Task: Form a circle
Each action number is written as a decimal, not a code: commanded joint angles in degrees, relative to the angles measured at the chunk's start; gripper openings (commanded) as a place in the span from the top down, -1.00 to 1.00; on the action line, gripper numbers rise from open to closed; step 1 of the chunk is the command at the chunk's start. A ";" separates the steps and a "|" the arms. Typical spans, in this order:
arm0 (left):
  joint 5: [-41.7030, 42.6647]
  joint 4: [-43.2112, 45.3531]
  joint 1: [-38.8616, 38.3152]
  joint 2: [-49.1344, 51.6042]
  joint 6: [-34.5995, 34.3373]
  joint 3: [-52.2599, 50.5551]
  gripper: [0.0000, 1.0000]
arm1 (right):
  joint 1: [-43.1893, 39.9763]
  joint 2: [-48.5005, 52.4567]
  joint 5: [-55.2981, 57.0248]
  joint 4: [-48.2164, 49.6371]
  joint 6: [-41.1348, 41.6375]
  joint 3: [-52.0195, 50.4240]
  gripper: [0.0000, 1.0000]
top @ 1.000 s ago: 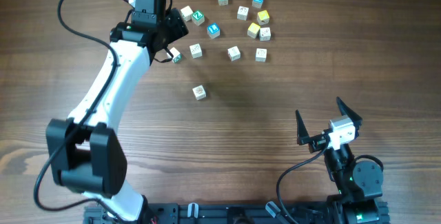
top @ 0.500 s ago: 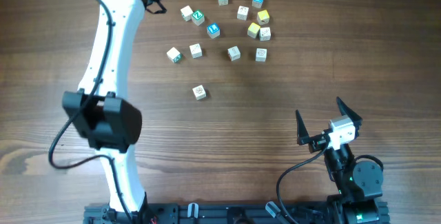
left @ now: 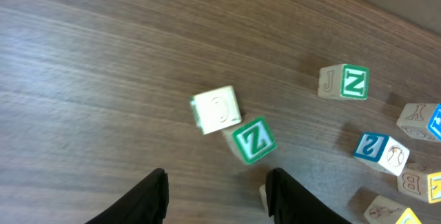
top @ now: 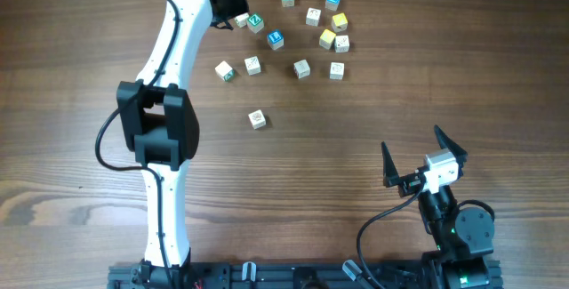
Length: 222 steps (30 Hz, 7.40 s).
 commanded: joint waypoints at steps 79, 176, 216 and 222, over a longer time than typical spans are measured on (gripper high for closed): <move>-9.68 -22.97 -22.08 -14.71 5.73 -18.23 0.40 | -0.13 -0.24 0.33 0.22 0.00 -0.07 -1.00; -7.91 -2.75 -21.64 -14.71 27.54 -40.17 0.38 | -0.13 -0.24 0.33 0.22 0.00 -0.07 -0.99; -7.91 14.91 -19.58 -14.86 24.33 -40.09 -0.24 | -0.13 -0.24 0.33 0.24 0.00 -0.07 -0.99; -7.93 16.39 -10.82 -23.96 12.79 -37.83 -0.18 | -0.13 -0.24 0.33 0.22 0.02 -0.07 -0.99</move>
